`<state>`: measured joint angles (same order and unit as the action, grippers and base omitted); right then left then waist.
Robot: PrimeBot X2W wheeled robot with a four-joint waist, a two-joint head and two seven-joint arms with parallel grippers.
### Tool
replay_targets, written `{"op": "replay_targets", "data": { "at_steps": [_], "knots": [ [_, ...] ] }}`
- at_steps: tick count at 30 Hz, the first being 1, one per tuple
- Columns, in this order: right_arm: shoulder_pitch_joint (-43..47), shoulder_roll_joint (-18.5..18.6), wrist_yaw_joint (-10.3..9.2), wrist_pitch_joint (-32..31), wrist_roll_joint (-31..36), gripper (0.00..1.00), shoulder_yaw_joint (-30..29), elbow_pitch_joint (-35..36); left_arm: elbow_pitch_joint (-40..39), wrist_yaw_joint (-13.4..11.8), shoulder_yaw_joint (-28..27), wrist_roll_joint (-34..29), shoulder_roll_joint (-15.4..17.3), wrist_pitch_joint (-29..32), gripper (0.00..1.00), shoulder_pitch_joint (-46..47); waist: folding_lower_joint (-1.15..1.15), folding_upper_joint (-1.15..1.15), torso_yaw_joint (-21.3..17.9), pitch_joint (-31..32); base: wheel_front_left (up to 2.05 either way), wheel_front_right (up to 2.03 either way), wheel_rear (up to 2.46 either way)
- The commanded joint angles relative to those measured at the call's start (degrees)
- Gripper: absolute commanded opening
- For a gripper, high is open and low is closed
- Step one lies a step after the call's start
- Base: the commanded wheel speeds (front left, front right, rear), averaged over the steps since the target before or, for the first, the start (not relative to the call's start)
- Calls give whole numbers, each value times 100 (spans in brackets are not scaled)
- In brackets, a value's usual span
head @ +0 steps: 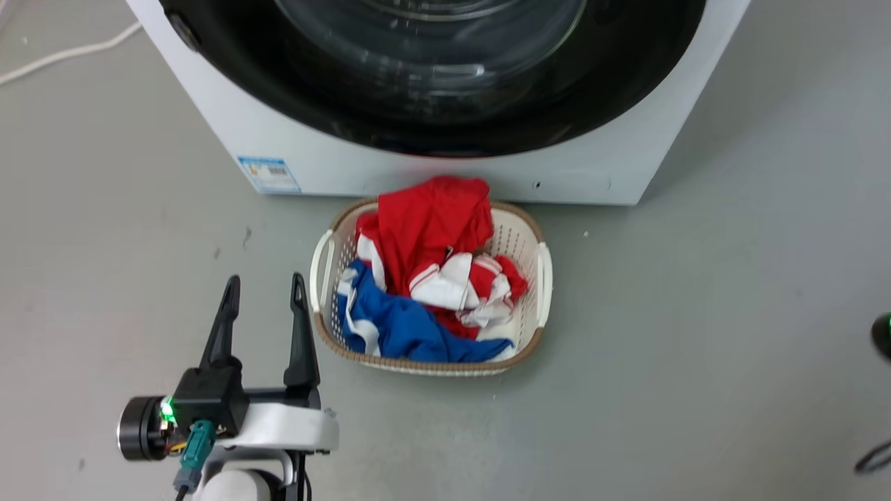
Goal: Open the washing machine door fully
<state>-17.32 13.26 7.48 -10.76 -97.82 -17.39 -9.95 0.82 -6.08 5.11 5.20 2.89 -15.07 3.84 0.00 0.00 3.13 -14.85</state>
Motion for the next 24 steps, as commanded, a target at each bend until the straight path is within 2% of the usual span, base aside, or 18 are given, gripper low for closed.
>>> {"op": "replay_targets", "data": {
  "at_steps": [1, 12, 18, 24],
  "knots": [
    [-312, 109, 2, -87, 19, 0, -21, -92, -48, -17, 14, -44, -1, -16, 100, 136, 0, 0, 96, -272, 0, 0, 0],
    [-2217, 902, 2, -634, 221, 0, 155, -850, -260, -51, 168, 5, -2, -16, 100, 659, 0, 0, 373, -1126, 0, 0, 0],
    [-3140, 1268, 2, -982, 500, 0, 590, -1229, -299, -107, 266, 77, -2, -16, 100, 823, 0, 0, 519, -1463, 0, 0, 0],
    [-3835, 1450, 2, -1222, 850, 0, 1040, -1605, -307, -160, 392, 162, -2, -16, 100, 934, 0, 0, 656, -1679, 0, 0, 0]
  ]
}}
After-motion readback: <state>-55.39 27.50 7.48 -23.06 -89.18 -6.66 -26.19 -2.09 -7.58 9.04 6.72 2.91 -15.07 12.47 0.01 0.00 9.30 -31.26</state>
